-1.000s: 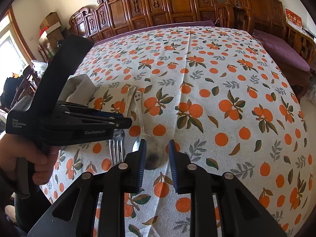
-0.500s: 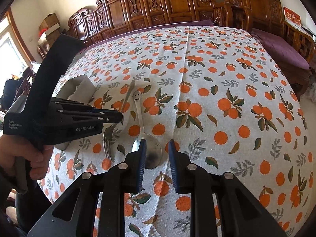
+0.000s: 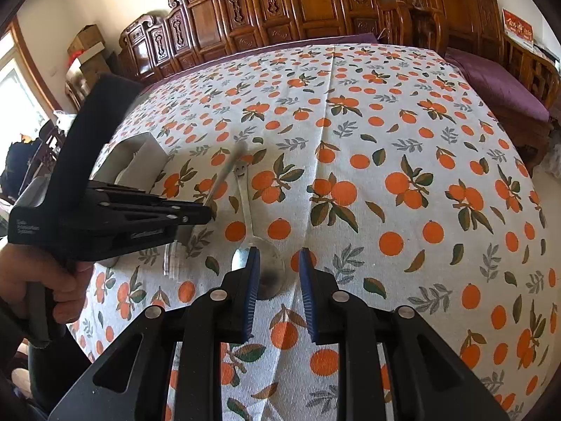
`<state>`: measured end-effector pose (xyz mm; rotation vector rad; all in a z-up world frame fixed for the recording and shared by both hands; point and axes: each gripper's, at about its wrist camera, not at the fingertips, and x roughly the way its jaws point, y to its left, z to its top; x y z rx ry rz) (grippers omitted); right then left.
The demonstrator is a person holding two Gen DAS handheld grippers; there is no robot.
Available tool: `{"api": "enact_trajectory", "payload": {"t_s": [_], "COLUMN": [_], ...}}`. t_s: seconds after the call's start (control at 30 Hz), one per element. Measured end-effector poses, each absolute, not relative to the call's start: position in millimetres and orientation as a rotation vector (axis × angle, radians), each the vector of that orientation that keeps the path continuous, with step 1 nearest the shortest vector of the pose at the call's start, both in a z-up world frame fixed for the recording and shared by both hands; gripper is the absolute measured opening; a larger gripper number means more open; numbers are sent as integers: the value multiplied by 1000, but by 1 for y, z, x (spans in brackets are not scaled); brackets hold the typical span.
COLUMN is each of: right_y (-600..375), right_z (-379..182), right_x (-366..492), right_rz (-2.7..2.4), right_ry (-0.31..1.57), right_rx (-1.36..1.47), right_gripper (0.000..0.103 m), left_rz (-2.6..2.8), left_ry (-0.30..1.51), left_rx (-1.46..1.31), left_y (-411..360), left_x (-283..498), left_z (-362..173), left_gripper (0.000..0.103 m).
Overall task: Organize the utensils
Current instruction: 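Grasp a metal spoon with the right tool while the left tool reaches for a metal fork, then grasp the metal fork with the left tool while the right tool holds the spoon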
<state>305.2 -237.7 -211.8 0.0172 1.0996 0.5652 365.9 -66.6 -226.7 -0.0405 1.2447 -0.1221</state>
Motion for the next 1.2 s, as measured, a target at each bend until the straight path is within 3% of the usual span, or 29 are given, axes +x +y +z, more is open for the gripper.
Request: {"api": "enact_trajectory", "payload": {"t_s": [0.9,1.03,1.2], "right_y": [-157,-154,-153], "right_z": [-247,-247,-247], "right_x": [337,337,335], "right_rz": [624,604,603], "right_ry": [1168,1178,1192], "right_rx": [-214,-245,-255], "right_gripper": [25,12,7], "left_rz": [-126,-120,-106], "left_ry": [1116,1104,1093], "left_rx": [-70,-76,-82], "left_y": [-20,-13,-4], "left_x": [319,315,310], "left_z": [-165,-160,-154], "left_gripper": [2,2,2]}}
